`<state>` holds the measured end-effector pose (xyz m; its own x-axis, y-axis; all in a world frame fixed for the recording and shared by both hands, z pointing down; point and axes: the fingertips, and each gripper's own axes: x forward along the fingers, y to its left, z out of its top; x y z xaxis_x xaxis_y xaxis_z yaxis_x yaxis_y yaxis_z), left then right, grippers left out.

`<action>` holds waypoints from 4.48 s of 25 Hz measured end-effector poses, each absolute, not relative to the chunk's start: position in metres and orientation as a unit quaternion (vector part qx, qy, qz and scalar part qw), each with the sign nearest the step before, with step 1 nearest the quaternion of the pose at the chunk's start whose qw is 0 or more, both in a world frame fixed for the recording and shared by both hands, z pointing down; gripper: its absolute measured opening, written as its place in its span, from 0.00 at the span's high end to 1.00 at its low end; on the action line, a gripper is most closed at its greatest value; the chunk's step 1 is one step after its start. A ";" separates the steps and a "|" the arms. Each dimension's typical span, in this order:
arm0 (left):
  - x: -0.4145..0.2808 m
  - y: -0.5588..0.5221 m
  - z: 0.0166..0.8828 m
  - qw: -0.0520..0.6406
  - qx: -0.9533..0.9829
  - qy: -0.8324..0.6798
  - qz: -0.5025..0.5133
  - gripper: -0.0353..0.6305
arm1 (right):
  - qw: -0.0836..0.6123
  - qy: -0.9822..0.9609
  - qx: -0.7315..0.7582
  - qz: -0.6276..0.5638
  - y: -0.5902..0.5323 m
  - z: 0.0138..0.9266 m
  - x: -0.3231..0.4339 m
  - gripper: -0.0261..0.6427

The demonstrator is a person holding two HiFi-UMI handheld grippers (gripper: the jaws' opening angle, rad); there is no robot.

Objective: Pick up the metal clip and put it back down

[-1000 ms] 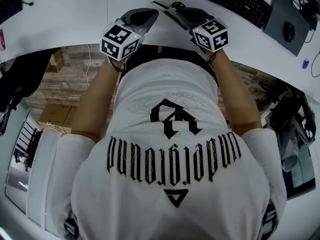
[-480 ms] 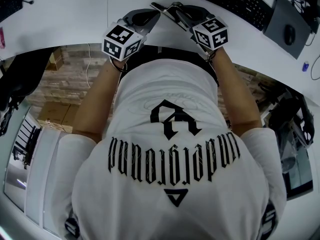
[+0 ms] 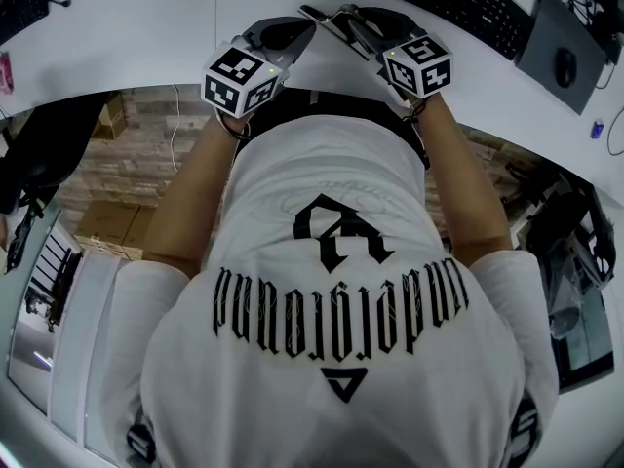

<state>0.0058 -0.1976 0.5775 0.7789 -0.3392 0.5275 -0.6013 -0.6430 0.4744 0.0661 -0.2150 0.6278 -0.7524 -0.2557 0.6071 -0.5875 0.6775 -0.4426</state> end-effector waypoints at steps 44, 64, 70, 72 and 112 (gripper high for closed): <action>-0.109 -0.168 0.292 0.118 0.963 -0.239 0.043 0.93 | 0.113 -0.914 0.380 0.082 -0.172 0.298 0.002 0.84; -0.104 -0.151 0.291 0.127 0.964 -0.233 0.029 0.93 | 0.141 -0.915 0.374 0.060 -0.143 0.293 0.010 0.94; -0.069 -0.129 0.292 0.130 0.962 -0.236 0.032 0.93 | 0.134 -0.918 0.366 0.066 -0.115 0.294 0.042 0.94; -0.053 -0.119 0.291 0.132 0.962 -0.237 0.033 0.93 | 0.134 -0.919 0.364 0.070 -0.105 0.295 0.057 0.94; 0.050 0.097 0.298 0.134 0.941 -0.305 0.060 0.93 | 0.109 -0.950 0.285 0.069 0.100 0.307 0.150 0.94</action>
